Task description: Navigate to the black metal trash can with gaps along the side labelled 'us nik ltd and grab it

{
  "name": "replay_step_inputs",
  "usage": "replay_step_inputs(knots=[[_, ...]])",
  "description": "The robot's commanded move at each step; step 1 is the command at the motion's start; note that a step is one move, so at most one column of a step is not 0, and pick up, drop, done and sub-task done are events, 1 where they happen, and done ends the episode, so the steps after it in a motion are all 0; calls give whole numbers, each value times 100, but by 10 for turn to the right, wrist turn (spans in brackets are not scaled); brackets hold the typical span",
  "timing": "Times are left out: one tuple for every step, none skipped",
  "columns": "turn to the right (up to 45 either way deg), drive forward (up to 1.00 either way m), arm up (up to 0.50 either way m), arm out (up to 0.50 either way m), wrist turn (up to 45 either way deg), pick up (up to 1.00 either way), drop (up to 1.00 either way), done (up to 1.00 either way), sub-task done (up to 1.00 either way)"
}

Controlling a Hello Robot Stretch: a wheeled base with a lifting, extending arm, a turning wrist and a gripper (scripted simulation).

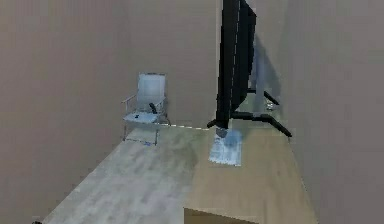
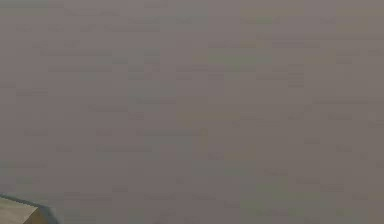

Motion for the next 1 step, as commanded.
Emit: replay_step_inputs(knots=[[-60, 0, 0, 0, 0, 0, 0, 0, 0]])
